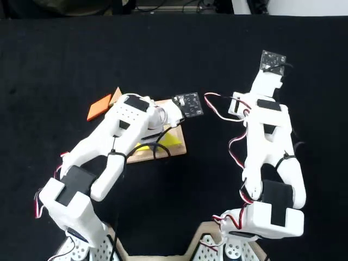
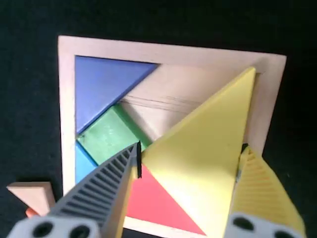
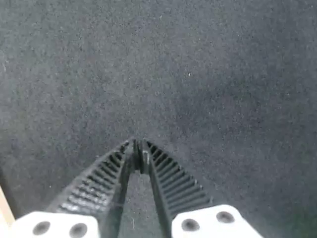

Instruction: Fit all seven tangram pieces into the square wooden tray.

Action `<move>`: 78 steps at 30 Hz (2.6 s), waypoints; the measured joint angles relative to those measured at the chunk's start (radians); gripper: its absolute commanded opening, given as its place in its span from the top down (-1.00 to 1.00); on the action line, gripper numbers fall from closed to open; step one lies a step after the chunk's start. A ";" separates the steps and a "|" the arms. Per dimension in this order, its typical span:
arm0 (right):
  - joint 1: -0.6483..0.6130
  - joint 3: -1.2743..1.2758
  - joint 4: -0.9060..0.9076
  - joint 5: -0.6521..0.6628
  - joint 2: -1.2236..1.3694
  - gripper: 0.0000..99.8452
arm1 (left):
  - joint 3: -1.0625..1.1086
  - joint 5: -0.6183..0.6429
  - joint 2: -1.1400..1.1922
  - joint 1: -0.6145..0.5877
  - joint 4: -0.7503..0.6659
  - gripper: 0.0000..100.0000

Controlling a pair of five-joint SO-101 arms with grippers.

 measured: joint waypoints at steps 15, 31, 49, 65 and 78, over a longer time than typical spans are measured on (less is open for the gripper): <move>0.000 0.000 0.000 0.000 0.000 0.98 | -0.037 0.003 0.009 0.002 0.066 0.33; 0.000 0.000 0.000 0.000 0.000 0.98 | -0.187 0.216 0.035 -0.011 0.018 0.74; 0.000 0.000 0.000 0.000 0.000 0.98 | -0.029 0.252 0.086 -0.014 -0.124 0.67; 0.000 0.000 0.000 0.000 0.000 0.98 | 0.012 0.209 -0.031 -0.003 -0.029 0.67; 0.000 0.000 0.000 0.000 0.000 0.98 | -0.023 0.207 -0.316 -0.222 0.041 0.67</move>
